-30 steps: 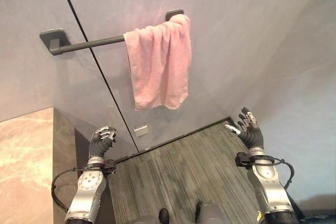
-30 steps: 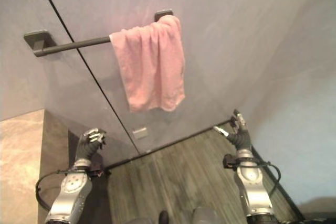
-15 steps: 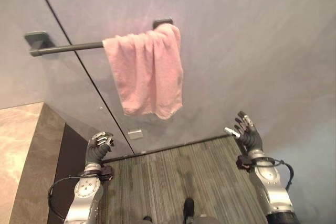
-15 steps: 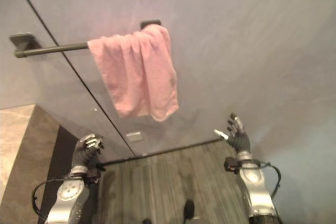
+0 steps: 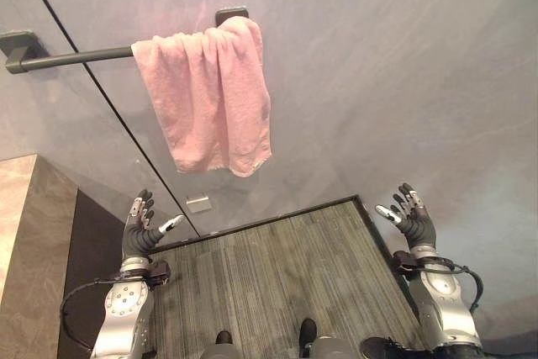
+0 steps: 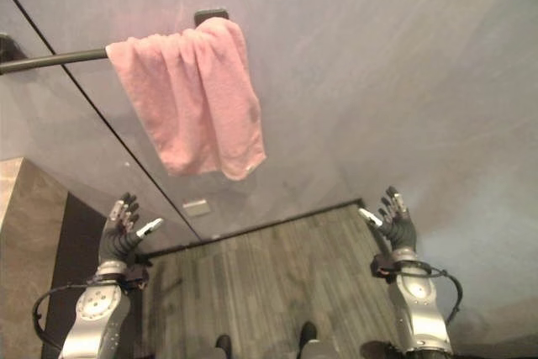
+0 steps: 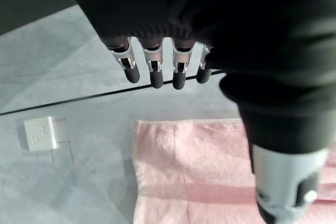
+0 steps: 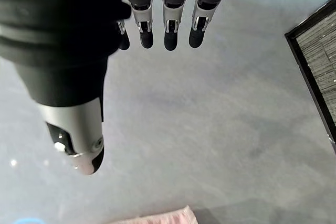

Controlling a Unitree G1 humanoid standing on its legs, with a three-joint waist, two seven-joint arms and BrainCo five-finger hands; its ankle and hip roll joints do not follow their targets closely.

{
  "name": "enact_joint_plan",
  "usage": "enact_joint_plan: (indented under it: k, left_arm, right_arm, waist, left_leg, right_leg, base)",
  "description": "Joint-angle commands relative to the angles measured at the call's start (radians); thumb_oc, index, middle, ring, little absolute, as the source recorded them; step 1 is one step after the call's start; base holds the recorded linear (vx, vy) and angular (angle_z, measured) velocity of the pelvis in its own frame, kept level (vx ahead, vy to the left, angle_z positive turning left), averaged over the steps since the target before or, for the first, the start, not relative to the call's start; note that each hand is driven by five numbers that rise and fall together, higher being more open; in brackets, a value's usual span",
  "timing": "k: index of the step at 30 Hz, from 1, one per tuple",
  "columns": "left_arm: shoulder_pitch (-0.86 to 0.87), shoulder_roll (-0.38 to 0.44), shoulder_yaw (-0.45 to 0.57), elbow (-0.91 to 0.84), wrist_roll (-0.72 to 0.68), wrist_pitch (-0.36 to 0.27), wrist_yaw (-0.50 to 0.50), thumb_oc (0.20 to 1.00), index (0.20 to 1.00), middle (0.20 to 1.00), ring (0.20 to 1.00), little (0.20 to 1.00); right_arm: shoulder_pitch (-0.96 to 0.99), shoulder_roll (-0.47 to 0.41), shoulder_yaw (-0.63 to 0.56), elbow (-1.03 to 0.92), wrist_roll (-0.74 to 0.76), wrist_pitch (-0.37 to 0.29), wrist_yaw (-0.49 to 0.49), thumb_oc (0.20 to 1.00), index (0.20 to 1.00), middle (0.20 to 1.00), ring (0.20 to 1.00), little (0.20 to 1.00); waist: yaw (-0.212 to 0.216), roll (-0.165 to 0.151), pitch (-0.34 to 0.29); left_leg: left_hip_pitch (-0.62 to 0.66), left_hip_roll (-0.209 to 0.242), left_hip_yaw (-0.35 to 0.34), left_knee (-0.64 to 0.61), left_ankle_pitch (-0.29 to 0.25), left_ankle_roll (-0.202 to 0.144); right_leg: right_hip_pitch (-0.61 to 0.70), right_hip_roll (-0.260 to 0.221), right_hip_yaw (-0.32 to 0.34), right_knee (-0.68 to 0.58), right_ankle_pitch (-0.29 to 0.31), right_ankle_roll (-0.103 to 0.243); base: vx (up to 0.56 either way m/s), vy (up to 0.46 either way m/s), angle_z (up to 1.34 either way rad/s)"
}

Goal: Put brush and paste in cup on sink, flatten towel.

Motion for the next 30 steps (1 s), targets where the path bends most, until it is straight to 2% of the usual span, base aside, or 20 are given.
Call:
enact_joint_plan:
  k: [1,5,8,10,12,13,15,16,17,18,20,21,22,24,26,27,28,29,30]
  left_arm:
    - [0.002,0.077,0.049,-0.033,0.028,-0.061,0.029,1.0,1.0,1.0,1.0,1.0]
    - [-0.034,0.097,0.051,0.006,0.042,-0.057,0.049,1.0,1.0,1.0,1.0,1.0]
    - [-0.063,0.114,0.058,0.019,0.041,-0.057,0.065,1.0,1.0,1.0,1.0,1.0]
    - [-0.076,0.123,0.067,0.023,0.046,-0.058,0.072,1.0,1.0,1.0,1.0,1.0]
    - [-0.085,0.125,0.078,0.025,0.043,-0.059,0.082,1.0,1.0,1.0,1.0,1.0]
    - [-0.089,0.12,0.081,0.035,0.038,-0.062,0.093,1.0,1.0,1.0,1.0,1.0]
    - [-0.085,0.112,0.082,0.039,0.024,-0.066,0.097,1.0,1.0,1.0,1.0,1.0]
    - [-0.1,0.128,0.064,0.057,0.028,-0.068,0.121,1.0,1.0,1.0,1.0,1.0]
    - [-0.099,0.133,0.062,0.053,0.02,-0.069,0.112,1.0,1.0,1.0,1.0,1.0]
    - [-0.1,0.135,0.063,0.053,0.022,-0.064,0.11,1.0,1.0,1.0,1.0,1.0]
    - [-0.106,0.135,0.054,0.047,0.029,-0.067,0.105,1.0,1.0,1.0,1.0,1.0]
    - [-0.129,0.16,0.048,0.037,0.055,-0.055,0.097,1.0,1.0,1.0,1.0,1.0]
    - [-0.135,0.164,0.05,0.039,0.062,-0.053,0.099,1.0,1.0,1.0,1.0,1.0]
    - [-0.135,0.165,0.05,0.039,0.062,-0.053,0.099,1.0,1.0,1.0,1.0,1.0]
    - [-0.126,0.161,0.064,0.034,0.061,-0.056,0.098,1.0,1.0,1.0,1.0,1.0]
    - [-0.136,0.168,0.053,0.041,0.066,-0.055,0.104,1.0,1.0,1.0,1.0,1.0]
    - [-0.136,0.168,0.053,0.041,0.065,-0.055,0.104,1.0,1.0,1.0,1.0,1.0]
    - [-0.138,0.159,0.062,0.047,0.068,-0.062,0.098,1.0,1.0,1.0,1.0,1.0]
    - [-0.138,0.159,0.062,0.047,0.068,-0.063,0.098,1.0,1.0,1.0,1.0,1.0]
  right_arm:
    - [-0.019,-0.007,-0.007,-0.063,0.026,-0.041,0.018,1.0,1.0,1.0,1.0,1.0]
    - [-0.032,-0.012,0.021,-0.065,0.011,-0.037,0.023,1.0,1.0,1.0,1.0,1.0]
    - [-0.048,-0.013,0.046,-0.075,0.003,-0.034,0.027,1.0,1.0,1.0,1.0,1.0]
    - [-0.063,-0.022,0.057,-0.086,0.007,-0.034,0.033,1.0,1.0,1.0,1.0,1.0]
    - [-0.076,-0.039,0.065,-0.101,0.013,-0.034,0.032,1.0,1.0,1.0,1.0,1.0]
    - [-0.083,-0.044,0.067,-0.097,0.017,-0.036,0.026,1.0,1.0,1.0,1.0,1.0]
    - [-0.094,-0.05,0.068,-0.088,0.024,-0.034,0.022,1.0,1.0,1.0,1.0,1.0]
    - [-0.102,-0.057,0.064,-0.076,0.023,-0.044,0.004,1.0,1.0,1.0,1.0,1.0]
    - [-0.103,-0.052,0.058,-0.077,0.026,-0.036,0.001,1.0,1.0,1.0,1.0,1.0]
    - [-0.102,-0.044,0.054,-0.077,0.021,-0.038,-0.002,1.0,1.0,1.0,1.0,1.0]
    - [-0.095,-0.029,0.042,-0.077,0.001,-0.038,-0.008,1.0,1.0,1.0,1.0,1.0]
    - [-0.09,-0.008,0.04,-0.082,-0.016,-0.03,0.0,1.0,1.0,1.0,1.0,1.0]
    - [-0.089,0.002,0.043,-0.083,-0.014,-0.032,-0.001,1.0,1.0,1.0,1.0,1.0]
    - [-0.089,0.002,0.043,-0.083,-0.014,-0.031,-0.001,1.0,1.0,1.0,1.0,1.0]
    - [-0.09,0.01,0.064,-0.074,-0.009,-0.023,0.014,1.0,1.0,1.0,1.0,1.0]
    - [-0.084,-0.002,0.07,-0.062,-0.012,-0.022,0.014,1.0,1.0,1.0,1.0,1.0]
    - [-0.082,-0.002,0.07,-0.064,-0.012,-0.021,0.014,1.0,1.0,1.0,1.0,1.0]
    - [-0.076,0.0,0.068,-0.07,0.002,-0.027,0.022,1.0,1.0,1.0,1.0,1.0]
    - [-0.076,0.0,0.068,-0.069,0.003,-0.027,0.022,1.0,1.0,1.0,1.0,1.0]
  waist:
    - [0.001,-0.06,-0.026]
    - [-0.003,-0.058,-0.029]
    - [-0.005,-0.059,-0.02]
    - [-0.001,-0.064,-0.003]
    - [0.015,-0.063,0.026]
    - [0.018,-0.059,0.033]
    - [0.016,-0.054,0.024]
    - [0.017,-0.056,0.02]
    - [0.011,-0.04,0.004]
    - [0.009,-0.034,-0.004]
    - [-0.004,-0.034,-0.026]
    - [-0.023,-0.031,-0.012]
    - [-0.026,-0.028,-0.004]
    - [-0.021,-0.031,-0.004]
    - [-0.028,-0.027,0.003]
    - [-0.041,-0.03,0.009]
    - [-0.041,-0.029,0.009]
    - [-0.039,-0.04,-0.003]
    - [-0.039,-0.039,-0.002]
  left_leg:
    - [-0.067,-0.075,-0.003,0.079,-0.091,0.026]
    - [-0.055,-0.065,-0.014,0.077,-0.09,0.015]
    - [-0.067,-0.055,-0.029,0.134,-0.107,0.0]
    - [-0.109,-0.057,-0.046,0.266,-0.121,-0.016]
    - [-0.162,-0.074,-0.087,0.417,-0.077,-0.037]
    - [-0.176,-0.08,-0.113,0.44,-0.074,-0.042]
    - [-0.171,-0.063,-0.122,0.35,-0.108,-0.035]
    - [-0.208,-0.029,-0.105,0.268,-0.055,-0.047]
    - [-0.184,-0.013,-0.097,0.171,-0.053,-0.041]
    - [-0.166,-0.009,-0.091,0.138,-0.048,-0.037]
    - [-0.143,-0.032,-0.07,0.129,-0.062,-0.02]
    - [-0.119,-0.06,-0.038,0.146,-0.092,0.023]
    - [-0.107,-0.064,-0.034,0.142,-0.096,0.033]
    - [-0.107,-0.065,-0.028,0.141,-0.097,0.034]
    - [-0.063,-0.076,-0.017,0.108,-0.096,0.046]
    - [-0.069,-0.084,-0.011,0.112,-0.092,0.042]
    - [-0.069,-0.082,-0.012,0.113,-0.093,0.042]
    - [-0.059,-0.077,0.001,0.088,-0.093,0.029]
    - [-0.057,-0.076,0.001,0.085,-0.091,0.028]
  right_leg:
    - [0.048,-0.08,-0.007,-0.021,-0.091,0.071]
    - [0.057,-0.064,0.002,-0.011,-0.115,0.06]
    - [0.044,-0.053,0.02,0.059,-0.158,0.039]
    - [0.047,-0.051,0.018,0.086,-0.177,0.02]
    - [0.071,-0.044,0.017,0.084,-0.181,0.0]
    - [0.082,-0.039,0.015,0.078,-0.185,-0.003]
    - [0.098,-0.041,0.014,0.06,-0.193,0.011]
    - [0.112,-0.055,0.011,0.04,-0.188,0.032]
    - [0.104,-0.054,0.011,0.047,-0.192,0.041]
    - [0.104,-0.056,0.012,0.045,-0.192,0.048]
    - [0.088,-0.099,0.009,0.077,-0.176,0.073]
    - [-0.001,-0.135,0.057,0.279,-0.142,0.087]
    - [-0.034,-0.135,0.068,0.327,-0.139,0.085]
    - [-0.043,-0.138,0.075,0.338,-0.143,0.085]
    - [-0.093,-0.109,0.055,0.253,-0.121,0.069]
    - [-0.104,-0.09,0.063,0.154,-0.107,0.083]
    - [-0.099,-0.089,0.06,0.145,-0.103,0.083]
    - [-0.056,-0.089,0.046,0.059,-0.085,0.077]
    - [-0.052,-0.088,0.045,0.053,-0.082,0.077]
  base:
    - [0.04,-0.065,0.07]
    - [0.05,-0.088,0.04]
    - [0.05,-0.117,0.09]
    - [0.02,-0.087,0.24]
    - [0.0,-0.045,0.47]
    - [0.05,0.041,0.38]
    - [0.11,0.139,0.01]
    - [0.12,0.229,0.07]
    - [0.11,0.27,0.13]
    - [0.09,0.268,0.0]
    - [0.1,0.399,-0.23]
    - [0.09,0.493,-0.38]
    - [0.05,0.394,-0.46]
    - [0.04,0.077,-0.37]
    - [0.13,0.091,-0.35]
    - [0.08,0.008,-0.45]
    - [0.16,-0.059,-0.19]
    - [0.11,-0.058,0.27]
    - [0.19,-0.113,0.26]
